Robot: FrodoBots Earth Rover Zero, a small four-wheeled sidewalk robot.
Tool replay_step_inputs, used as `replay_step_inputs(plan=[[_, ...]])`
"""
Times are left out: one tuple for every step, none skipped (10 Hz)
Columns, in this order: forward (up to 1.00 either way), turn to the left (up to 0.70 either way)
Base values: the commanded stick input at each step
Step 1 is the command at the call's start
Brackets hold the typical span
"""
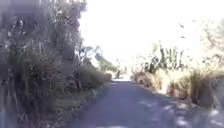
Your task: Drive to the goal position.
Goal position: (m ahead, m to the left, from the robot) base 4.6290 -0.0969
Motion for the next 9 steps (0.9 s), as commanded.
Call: replay_step_inputs(plan=[[1.00,0.00],[1.00,0.00],[1.00,0.00],[1.00,0.00],[1.00,0.00],[1.00,0.00],[1.00,0.00],[1.00,-0.01],[1.00,-0.06]])
